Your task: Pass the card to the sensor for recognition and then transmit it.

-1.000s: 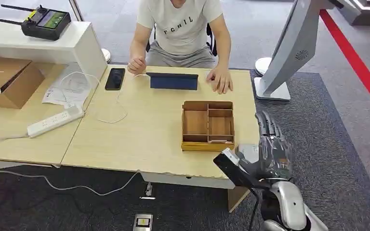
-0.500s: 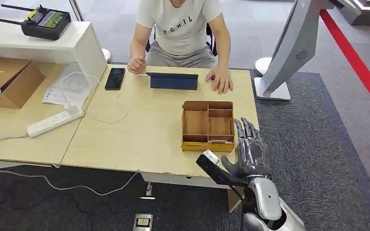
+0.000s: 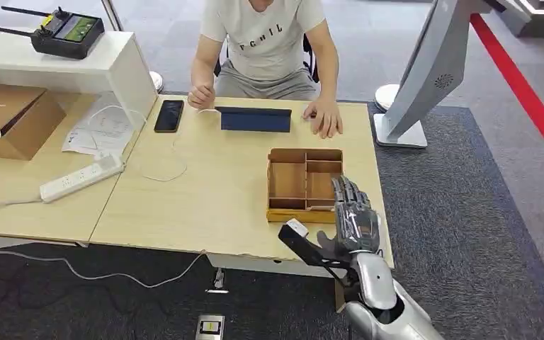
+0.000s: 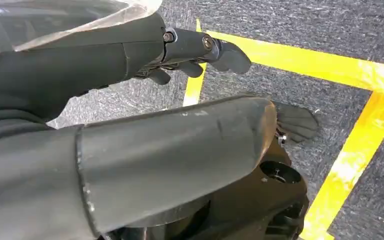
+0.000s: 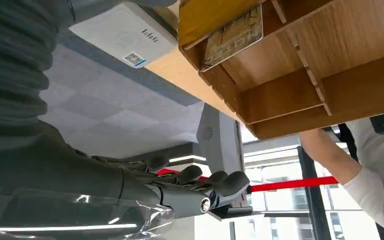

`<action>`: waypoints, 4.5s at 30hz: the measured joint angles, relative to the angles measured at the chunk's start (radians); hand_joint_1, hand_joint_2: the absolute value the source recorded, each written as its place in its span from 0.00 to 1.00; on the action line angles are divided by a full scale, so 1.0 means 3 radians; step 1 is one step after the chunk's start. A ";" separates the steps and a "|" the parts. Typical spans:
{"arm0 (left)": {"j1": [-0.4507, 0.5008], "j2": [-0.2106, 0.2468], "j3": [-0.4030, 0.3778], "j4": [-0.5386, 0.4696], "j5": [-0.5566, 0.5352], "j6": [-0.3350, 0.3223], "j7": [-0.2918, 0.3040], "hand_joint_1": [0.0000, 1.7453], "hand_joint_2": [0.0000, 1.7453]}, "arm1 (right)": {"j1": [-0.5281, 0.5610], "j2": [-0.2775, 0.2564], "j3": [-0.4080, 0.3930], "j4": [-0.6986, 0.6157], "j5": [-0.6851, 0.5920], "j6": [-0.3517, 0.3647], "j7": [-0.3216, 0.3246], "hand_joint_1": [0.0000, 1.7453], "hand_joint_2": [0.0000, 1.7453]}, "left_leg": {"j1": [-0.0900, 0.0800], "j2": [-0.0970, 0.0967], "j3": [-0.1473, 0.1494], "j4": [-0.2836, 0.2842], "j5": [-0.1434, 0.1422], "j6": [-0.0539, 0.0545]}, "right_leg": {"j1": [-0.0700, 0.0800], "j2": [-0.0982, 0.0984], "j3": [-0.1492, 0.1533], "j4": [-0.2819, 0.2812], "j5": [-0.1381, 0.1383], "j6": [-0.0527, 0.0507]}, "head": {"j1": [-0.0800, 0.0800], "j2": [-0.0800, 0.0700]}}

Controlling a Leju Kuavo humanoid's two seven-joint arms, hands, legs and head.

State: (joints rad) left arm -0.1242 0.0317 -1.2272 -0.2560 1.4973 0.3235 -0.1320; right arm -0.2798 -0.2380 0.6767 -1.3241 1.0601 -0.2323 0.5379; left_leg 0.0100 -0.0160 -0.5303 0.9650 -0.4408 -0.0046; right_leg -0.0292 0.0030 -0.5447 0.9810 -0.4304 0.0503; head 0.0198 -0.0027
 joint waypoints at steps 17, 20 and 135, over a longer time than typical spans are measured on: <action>0.0001 0.0025 0.0000 0.0000 -0.0017 -0.0020 0.0013 0.00 0.00 | -0.0204 -0.0017 0.0107 0.0151 -0.0002 0.0089 0.0005 0.00 1.00 | 0.0000 0.0000 0.0000 0.0000 0.0000 0.0000 | 0.0000 0.0000 0.0000 0.0000 0.0000 0.0000 | 0.0000 0.0000; 0.0001 0.0029 0.0000 0.0000 -0.0024 -0.0020 0.0011 0.00 0.00 | -0.0220 -0.0017 0.0126 0.0188 -0.0005 0.0087 0.0000 0.00 1.00 | 0.0000 0.0000 0.0000 0.0000 0.0000 0.0000 | 0.0000 0.0000 0.0000 0.0000 0.0000 0.0000 | 0.0000 0.0000; 0.0003 0.0076 0.0000 0.0003 -0.0003 -0.0051 0.0030 0.00 0.00 | -0.0803 0.0201 0.0450 0.1386 0.0206 0.0320 -0.0211 1.00 1.00 | 0.0000 0.0000 -0.0001 0.0000 0.0001 -0.0001 | 0.0000 0.0000 -0.0001 0.0001 0.0001 -0.0001 | 0.0000 0.0000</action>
State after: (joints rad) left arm -0.1233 0.0546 -1.2272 -0.2552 1.4965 0.3082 -0.1229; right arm -0.5207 -0.1778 0.8118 -0.9083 1.1219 -0.1362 0.4746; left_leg 0.0101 -0.0160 -0.5306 0.9650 -0.4405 -0.0049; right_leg -0.0291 0.0030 -0.5451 0.9813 -0.4303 0.0502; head 0.0198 -0.0027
